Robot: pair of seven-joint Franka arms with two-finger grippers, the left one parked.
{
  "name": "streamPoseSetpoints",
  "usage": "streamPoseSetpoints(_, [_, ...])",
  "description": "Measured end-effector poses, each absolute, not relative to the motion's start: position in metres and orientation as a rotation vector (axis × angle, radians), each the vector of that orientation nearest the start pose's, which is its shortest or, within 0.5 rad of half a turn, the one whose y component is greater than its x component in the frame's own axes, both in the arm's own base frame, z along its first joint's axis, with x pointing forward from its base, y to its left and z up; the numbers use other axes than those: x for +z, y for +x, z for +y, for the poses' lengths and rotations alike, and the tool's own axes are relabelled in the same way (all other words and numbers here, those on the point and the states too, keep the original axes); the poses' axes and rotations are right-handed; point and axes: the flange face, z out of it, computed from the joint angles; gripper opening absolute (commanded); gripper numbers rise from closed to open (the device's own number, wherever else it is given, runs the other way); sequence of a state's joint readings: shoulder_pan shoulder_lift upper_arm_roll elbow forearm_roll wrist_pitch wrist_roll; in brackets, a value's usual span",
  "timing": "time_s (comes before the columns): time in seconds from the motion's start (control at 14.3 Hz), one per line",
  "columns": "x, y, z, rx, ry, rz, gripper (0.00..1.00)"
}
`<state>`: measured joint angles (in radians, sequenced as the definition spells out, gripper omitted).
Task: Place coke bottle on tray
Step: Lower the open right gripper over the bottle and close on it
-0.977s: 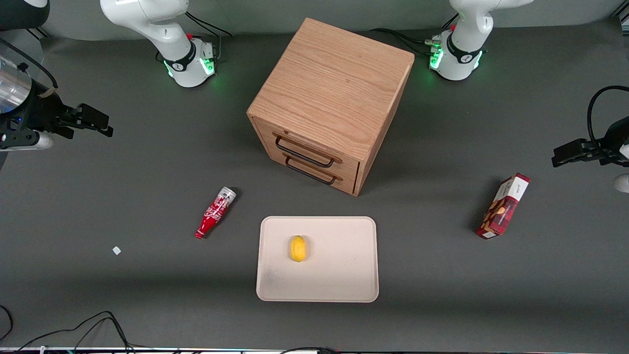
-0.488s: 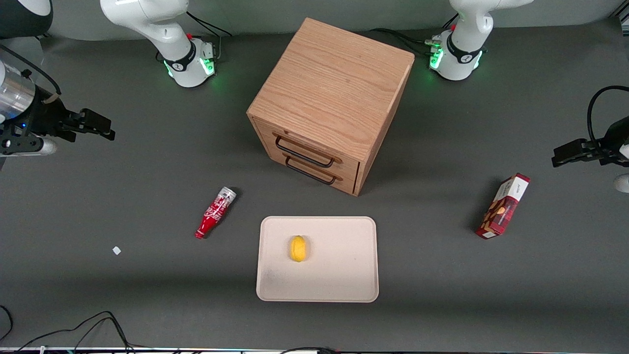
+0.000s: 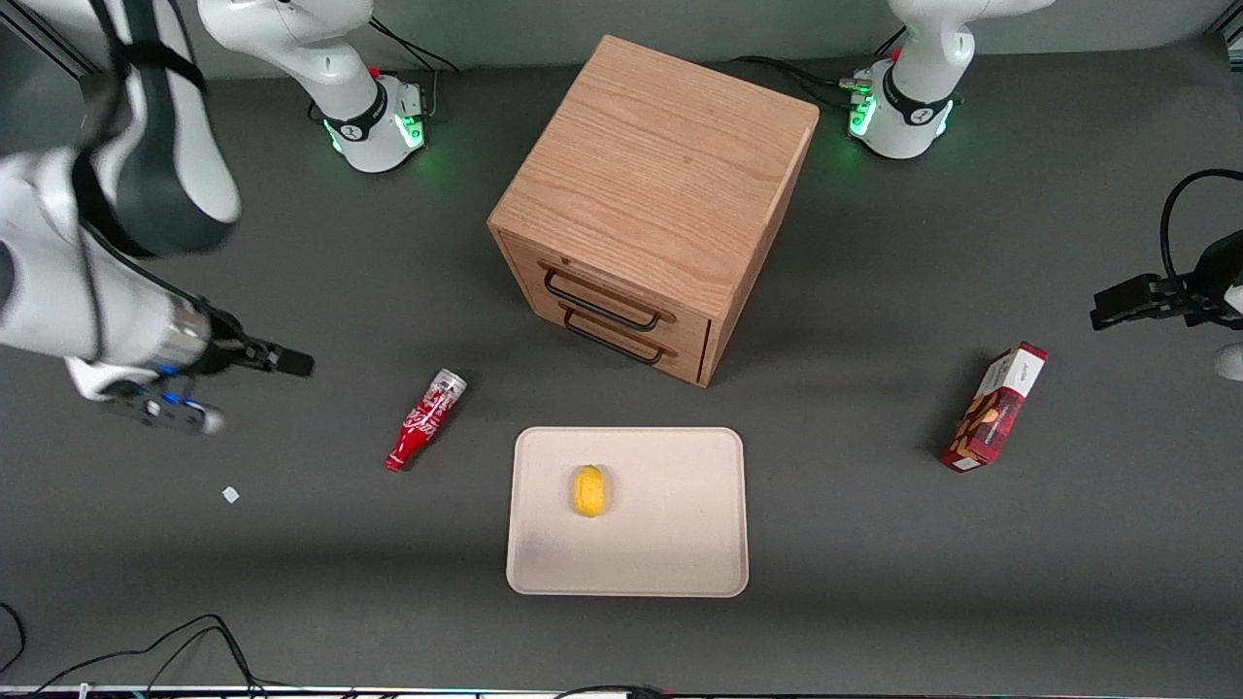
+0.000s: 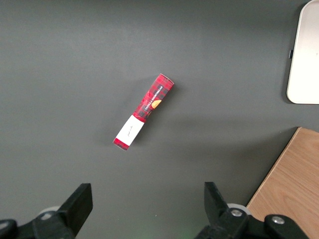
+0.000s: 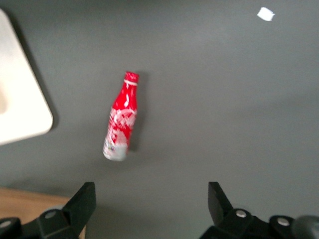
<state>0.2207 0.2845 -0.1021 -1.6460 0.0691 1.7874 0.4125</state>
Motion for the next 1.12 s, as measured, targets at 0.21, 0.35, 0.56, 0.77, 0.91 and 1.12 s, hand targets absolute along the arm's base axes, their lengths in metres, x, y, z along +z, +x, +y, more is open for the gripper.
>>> streamPoseSetpoints(0.21, [0.377,0.640,0.132,0.181,-3.083,0.616,1.00])
streamPoseSetpoints(0.35, [0.339,0.646,0.155,0.142,-3.070,0.693,1.00])
streamPoseSetpoints(0.56, [0.299,0.649,0.174,0.107,-3.060,0.744,1.00])
streamPoseSetpoints(0.77, [0.273,0.647,0.173,0.106,-3.060,0.764,1.00])
streamPoseSetpoints(0.91, [0.258,0.640,0.169,0.097,-3.059,0.769,1.00])
streamPoseSetpoints(1.12, [0.239,0.630,0.166,0.089,-3.058,0.774,1.00])
